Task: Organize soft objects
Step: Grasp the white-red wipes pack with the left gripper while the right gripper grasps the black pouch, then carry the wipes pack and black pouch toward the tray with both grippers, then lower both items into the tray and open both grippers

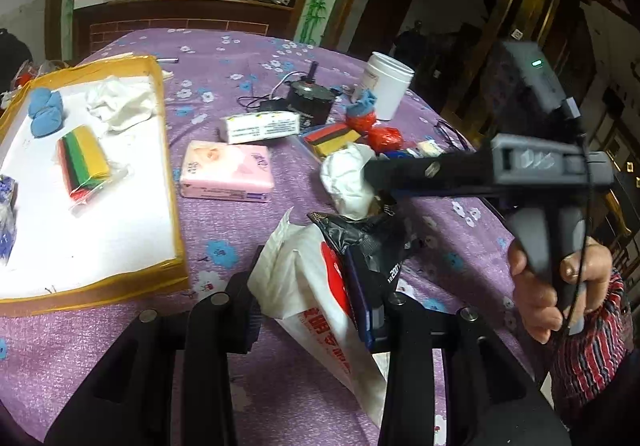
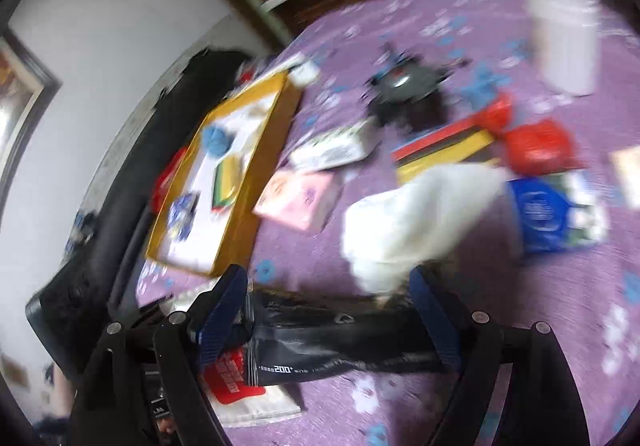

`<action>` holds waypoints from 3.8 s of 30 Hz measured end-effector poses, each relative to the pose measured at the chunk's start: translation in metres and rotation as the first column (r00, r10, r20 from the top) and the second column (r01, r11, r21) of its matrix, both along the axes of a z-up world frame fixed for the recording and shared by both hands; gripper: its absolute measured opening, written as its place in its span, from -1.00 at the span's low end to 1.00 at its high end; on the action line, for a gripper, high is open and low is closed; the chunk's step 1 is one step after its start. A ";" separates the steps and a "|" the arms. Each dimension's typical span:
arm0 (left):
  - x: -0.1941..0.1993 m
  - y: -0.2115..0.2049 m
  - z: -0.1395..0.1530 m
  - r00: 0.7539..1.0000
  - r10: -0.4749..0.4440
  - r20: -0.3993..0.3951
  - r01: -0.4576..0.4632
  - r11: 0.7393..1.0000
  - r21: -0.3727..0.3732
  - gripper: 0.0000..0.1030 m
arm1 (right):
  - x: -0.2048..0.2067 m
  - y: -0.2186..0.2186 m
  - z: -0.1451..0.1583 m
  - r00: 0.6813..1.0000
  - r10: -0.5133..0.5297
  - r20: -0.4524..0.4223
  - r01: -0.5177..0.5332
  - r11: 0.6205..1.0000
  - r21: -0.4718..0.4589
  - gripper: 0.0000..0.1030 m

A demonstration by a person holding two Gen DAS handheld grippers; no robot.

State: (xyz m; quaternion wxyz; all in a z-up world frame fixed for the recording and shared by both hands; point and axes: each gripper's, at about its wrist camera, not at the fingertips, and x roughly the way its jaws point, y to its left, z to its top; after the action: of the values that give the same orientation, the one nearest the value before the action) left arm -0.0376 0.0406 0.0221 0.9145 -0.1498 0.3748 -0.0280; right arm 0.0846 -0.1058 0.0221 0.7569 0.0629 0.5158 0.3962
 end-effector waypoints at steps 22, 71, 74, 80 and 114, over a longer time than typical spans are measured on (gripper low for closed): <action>-0.002 0.005 -0.001 1.000 0.011 0.010 -0.012 1.000 0.018 -0.33 | -0.067 0.002 -0.021 0.938 0.281 0.202 -0.194 0.910 -0.367 -0.28; -0.018 0.178 0.039 0.945 0.317 0.077 -0.323 0.941 0.095 -0.32 | -0.022 0.179 0.062 0.977 0.113 0.181 -0.097 0.991 -0.095 -0.36; -0.010 0.182 0.030 0.945 0.323 0.056 -0.328 0.939 0.104 -0.32 | -0.008 0.201 0.051 0.983 0.110 0.145 -0.095 0.990 -0.104 -0.35; -0.006 0.192 0.019 0.941 0.336 0.035 -0.337 0.936 0.100 -0.32 | 0.011 0.237 0.028 0.987 0.104 0.122 -0.085 0.984 -0.154 -0.35; -0.006 0.199 0.003 0.931 0.364 -0.006 -0.361 0.924 0.128 -0.05 | 0.045 0.287 -0.005 0.984 0.087 0.153 -0.050 0.972 -0.230 0.07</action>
State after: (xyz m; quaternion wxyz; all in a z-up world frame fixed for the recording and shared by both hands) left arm -0.0434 0.2391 0.0246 0.9059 -0.1592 0.3550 0.1674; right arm 0.1299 0.1809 0.0173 0.7844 -0.0736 0.4960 0.3651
